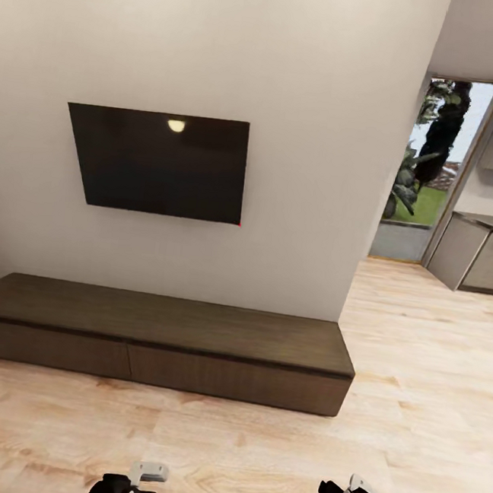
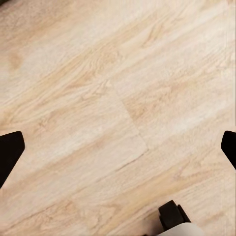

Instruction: Place each of the two pumpkins and all three candles from the living room inside a cabinet in the living room (use any cabinet), then make sure every cabinet is closed, and position the cauldron so it is next to a table in the living room.

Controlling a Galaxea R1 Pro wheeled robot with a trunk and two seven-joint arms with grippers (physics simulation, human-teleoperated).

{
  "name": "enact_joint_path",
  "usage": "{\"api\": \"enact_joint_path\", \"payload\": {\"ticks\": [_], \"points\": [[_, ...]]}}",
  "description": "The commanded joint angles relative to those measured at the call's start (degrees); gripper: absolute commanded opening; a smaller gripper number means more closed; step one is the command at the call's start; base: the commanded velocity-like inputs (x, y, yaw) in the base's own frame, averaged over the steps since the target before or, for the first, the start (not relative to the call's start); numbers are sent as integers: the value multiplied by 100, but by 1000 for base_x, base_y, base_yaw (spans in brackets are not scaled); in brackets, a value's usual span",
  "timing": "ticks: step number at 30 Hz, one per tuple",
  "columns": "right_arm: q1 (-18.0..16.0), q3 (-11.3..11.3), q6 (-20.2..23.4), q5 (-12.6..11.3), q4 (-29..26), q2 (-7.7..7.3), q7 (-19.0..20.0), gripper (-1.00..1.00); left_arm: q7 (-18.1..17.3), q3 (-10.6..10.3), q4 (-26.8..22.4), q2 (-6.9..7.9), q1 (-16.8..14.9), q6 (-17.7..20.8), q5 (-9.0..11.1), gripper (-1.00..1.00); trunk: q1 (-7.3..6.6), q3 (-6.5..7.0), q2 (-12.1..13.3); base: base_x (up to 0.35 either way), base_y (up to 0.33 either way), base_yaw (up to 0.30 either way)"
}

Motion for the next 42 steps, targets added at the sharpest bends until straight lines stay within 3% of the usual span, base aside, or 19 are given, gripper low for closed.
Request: {"api": "enact_joint_path", "payload": {"ticks": [1,12,19,23,26,29,31,35,42], "points": [[0,0,0,-1,0,0,0,100,1,0,0,0,0,0,0,100,0,0,0,275,179,0],[0,0,8,-20,0,0,17,100,0,-6,0,-2,0,0,0,100,0,0,0,248,166,-99],[0,-15,4,-24,0,-7,18,100,-3,18,-2,0,0,47,7,100,0,0,0,36,22,-8],[0,-23,7,-30,0,-8,66,100,-37,43,-168,0,0,382,41,100,0,0,0,4,2,-1],[0,-27,11,-31,0,-37,278,100,-184,67,-441,4,0,842,56,100,0,0,0,0,0,0],[0,-35,19,-41,3,-72,593,100,-352,79,-556,20,0,978,55,100,0,0,0,0,0,0],[4,-54,34,-41,6,-99,1031,100,-477,90,-612,88,0,1044,55,100,0,0,0,0,0,0],[8,-86,50,-41,35,-209,1624,100,-559,95,-649,158,0,1084,60,100,88,-72,-160,0,0,0],[9,-111,25,-41,241,-300,1865,100,-579,97,-721,207,0,1180,69,100,242,-197,-441,0,0,0]]}}
